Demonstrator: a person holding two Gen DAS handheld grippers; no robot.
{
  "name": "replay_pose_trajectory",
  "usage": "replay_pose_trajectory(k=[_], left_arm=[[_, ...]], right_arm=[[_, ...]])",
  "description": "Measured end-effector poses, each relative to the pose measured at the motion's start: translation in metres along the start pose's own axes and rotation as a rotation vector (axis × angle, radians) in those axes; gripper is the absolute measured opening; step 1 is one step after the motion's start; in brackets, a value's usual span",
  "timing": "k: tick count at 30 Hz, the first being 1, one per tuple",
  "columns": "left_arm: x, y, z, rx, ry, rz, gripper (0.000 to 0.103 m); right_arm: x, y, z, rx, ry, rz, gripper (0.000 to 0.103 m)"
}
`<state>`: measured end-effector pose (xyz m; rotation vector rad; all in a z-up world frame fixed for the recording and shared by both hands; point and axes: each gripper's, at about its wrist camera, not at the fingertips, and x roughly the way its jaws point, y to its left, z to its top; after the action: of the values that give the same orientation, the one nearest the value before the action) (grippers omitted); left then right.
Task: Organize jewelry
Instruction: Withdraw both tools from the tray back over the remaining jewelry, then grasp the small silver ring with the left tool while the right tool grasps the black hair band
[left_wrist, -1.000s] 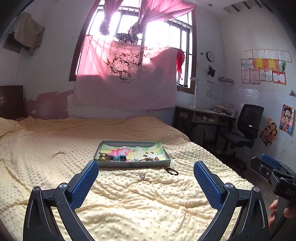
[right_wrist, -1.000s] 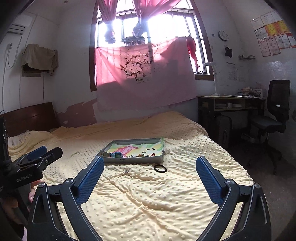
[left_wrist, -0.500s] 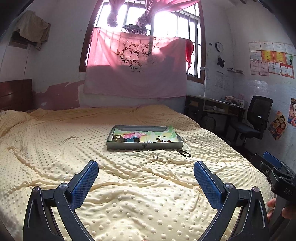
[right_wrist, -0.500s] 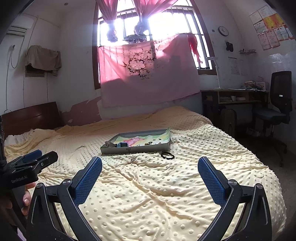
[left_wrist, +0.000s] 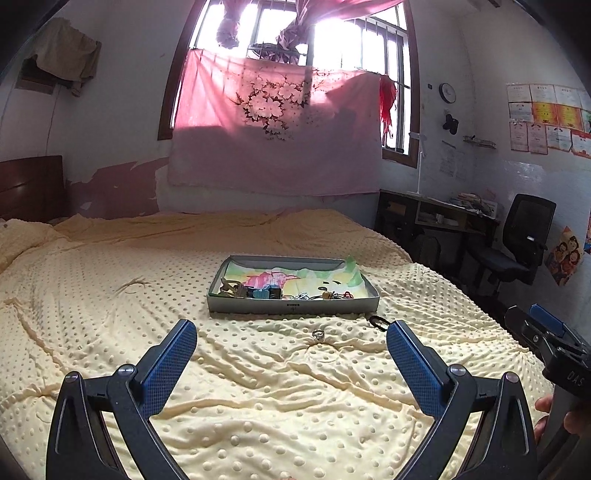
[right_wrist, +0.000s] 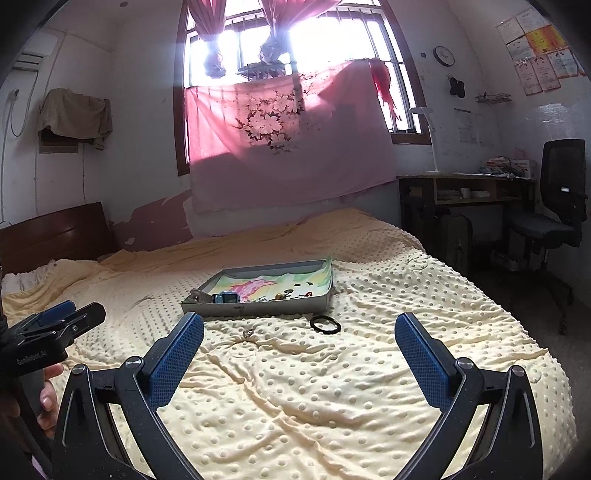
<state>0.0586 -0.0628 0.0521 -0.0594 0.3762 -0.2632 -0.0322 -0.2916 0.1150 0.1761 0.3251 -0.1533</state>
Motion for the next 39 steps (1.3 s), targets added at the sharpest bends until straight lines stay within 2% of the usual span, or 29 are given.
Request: replay_pose_trajectory(k=[5, 11, 18, 23, 26, 29, 30, 31, 34, 37, 39], left_arm=[[0.033, -0.002, 0.011, -0.009, 0.000, 0.011, 0.103], [0.087, -0.001, 0.014, -0.036, 0.047, 0.027, 0.103], [0.153, -0.005, 0.006, -0.014, 0.139, 0.001, 0.103], [0.194, -0.008, -0.009, -0.011, 0.227, -0.022, 0.103], [0.211, -0.010, -0.016, -0.006, 0.283, -0.040, 0.097], [0.221, -0.013, -0.020, 0.007, 0.306, -0.049, 0.094], [0.223, -0.014, -0.021, 0.016, 0.314, -0.048, 0.092], [0.227, -0.016, -0.022, 0.027, 0.327, -0.043, 0.086], [0.237, -0.020, -0.027, 0.045, 0.373, -0.052, 0.072], [0.245, -0.020, -0.034, 0.045, 0.416, -0.082, 0.058], [0.248, -0.022, -0.037, 0.047, 0.433, -0.109, 0.049]], right_arm=[[0.033, -0.003, 0.011, -0.004, -0.004, 0.002, 0.102], [0.085, -0.007, 0.018, -0.027, 0.011, 0.008, 0.102], [0.152, -0.024, 0.015, 0.017, 0.069, 0.024, 0.102], [0.196, -0.032, 0.002, 0.060, 0.147, 0.038, 0.102], [0.216, -0.031, -0.008, 0.050, 0.194, 0.052, 0.099], [0.232, -0.029, -0.016, 0.032, 0.236, 0.063, 0.092], [0.236, -0.028, -0.019, 0.033, 0.251, 0.068, 0.086], [0.242, -0.027, -0.023, 0.033, 0.271, 0.067, 0.076], [0.256, -0.026, -0.034, 0.024, 0.332, 0.074, 0.059], [0.266, -0.027, -0.043, 0.025, 0.375, 0.093, 0.047], [0.270, -0.029, -0.046, 0.034, 0.393, 0.103, 0.047]])
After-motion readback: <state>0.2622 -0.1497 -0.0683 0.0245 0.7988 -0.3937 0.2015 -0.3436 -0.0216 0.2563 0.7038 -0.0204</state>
